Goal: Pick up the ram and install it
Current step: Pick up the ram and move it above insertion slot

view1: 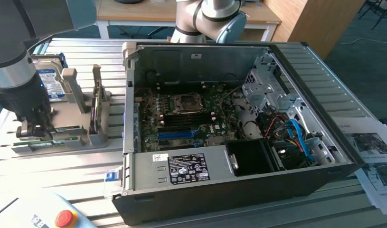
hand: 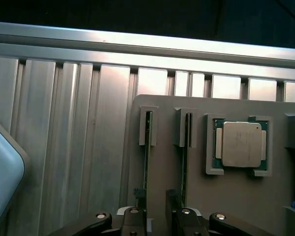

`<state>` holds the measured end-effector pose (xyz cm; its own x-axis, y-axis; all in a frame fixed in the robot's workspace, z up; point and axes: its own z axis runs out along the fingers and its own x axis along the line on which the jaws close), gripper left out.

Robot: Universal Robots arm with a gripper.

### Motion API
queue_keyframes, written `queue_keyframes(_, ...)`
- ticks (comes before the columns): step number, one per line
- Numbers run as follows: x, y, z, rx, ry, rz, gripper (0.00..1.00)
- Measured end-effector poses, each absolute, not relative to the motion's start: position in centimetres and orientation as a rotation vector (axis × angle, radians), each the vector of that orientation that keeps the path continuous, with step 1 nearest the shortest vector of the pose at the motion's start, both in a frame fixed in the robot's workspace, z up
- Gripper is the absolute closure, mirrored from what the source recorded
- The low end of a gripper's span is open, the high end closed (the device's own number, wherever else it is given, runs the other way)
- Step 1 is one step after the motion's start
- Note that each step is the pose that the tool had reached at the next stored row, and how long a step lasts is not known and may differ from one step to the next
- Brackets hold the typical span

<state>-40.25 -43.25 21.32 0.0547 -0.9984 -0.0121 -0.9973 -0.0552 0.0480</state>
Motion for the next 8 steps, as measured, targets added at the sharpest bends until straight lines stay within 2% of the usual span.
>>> queue_keyframes(8,-40.07,-43.31,21.3,2.262,-2.141,-0.065,0.7)
